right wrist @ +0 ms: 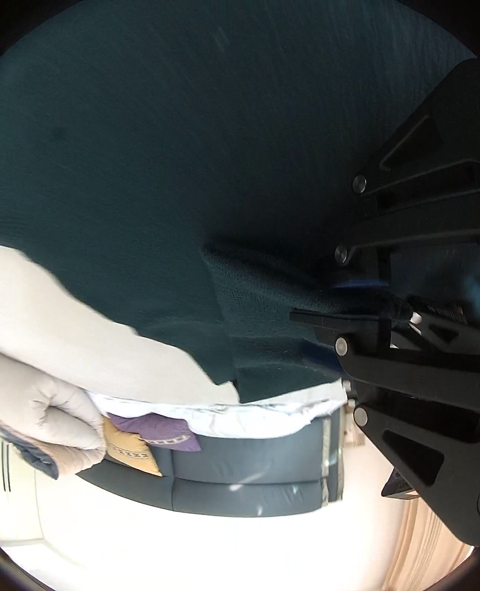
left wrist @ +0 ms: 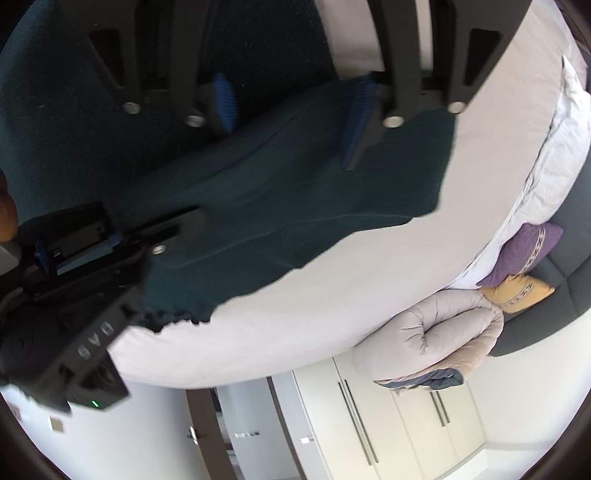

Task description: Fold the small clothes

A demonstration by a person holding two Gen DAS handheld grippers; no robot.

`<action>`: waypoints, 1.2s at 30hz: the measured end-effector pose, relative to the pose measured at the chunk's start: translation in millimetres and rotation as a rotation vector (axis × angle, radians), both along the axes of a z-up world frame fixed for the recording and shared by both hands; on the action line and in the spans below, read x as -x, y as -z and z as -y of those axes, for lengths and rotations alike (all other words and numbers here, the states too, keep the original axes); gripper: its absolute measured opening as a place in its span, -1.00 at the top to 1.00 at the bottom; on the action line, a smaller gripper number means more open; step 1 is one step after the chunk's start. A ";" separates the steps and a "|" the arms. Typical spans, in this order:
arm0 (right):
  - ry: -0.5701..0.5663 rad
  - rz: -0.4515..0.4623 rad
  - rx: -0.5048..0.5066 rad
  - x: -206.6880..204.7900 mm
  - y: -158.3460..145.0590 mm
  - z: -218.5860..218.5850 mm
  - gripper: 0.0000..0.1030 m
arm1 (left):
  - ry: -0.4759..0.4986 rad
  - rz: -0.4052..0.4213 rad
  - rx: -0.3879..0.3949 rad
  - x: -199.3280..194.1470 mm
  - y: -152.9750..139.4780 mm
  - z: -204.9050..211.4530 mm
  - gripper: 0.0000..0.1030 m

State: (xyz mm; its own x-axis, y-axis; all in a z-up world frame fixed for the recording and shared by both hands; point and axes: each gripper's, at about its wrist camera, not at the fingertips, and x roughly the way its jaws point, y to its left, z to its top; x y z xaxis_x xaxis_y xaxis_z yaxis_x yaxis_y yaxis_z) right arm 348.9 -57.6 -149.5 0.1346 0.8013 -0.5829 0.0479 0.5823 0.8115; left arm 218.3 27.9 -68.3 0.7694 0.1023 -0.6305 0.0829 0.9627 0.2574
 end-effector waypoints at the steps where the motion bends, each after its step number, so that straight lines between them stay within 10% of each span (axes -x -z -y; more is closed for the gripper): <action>1: 0.014 0.024 0.023 -2.8 -6.0 8.2 0.86 | -0.002 0.007 0.025 3.3 -5.1 -2.8 -0.22; 6: 0.106 0.108 0.142 1.8 -46.4 70.2 0.86 | -0.019 -0.008 0.228 16.8 -23.3 -26.8 -0.22; 15: 0.227 0.148 0.330 -23.6 -69.3 147.1 0.86 | -0.226 -0.063 0.589 7.5 -30.3 -99.7 0.53; 22: 0.253 0.159 0.332 -25.1 -66.2 153.6 0.86 | -0.157 -0.047 0.533 -34.0 -49.9 -74.6 0.63; 30: 0.276 0.162 0.343 -19.2 -65.0 169.8 0.86 | -0.128 -0.217 0.422 -82.2 9.7 -39.9 0.68; 36: 0.305 0.125 0.279 6.5 -50.4 192.2 0.86 | -0.109 -0.178 0.421 -76.2 22.2 -42.3 0.67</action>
State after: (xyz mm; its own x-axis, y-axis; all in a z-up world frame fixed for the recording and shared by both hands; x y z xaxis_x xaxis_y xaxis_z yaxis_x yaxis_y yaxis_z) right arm 342.4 -249.9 -99.1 0.4243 0.5277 -0.7358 0.1637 0.7545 0.6355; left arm 294.5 70.2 -90.4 0.6448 -0.1168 -0.7554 -0.0169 0.9858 -0.1669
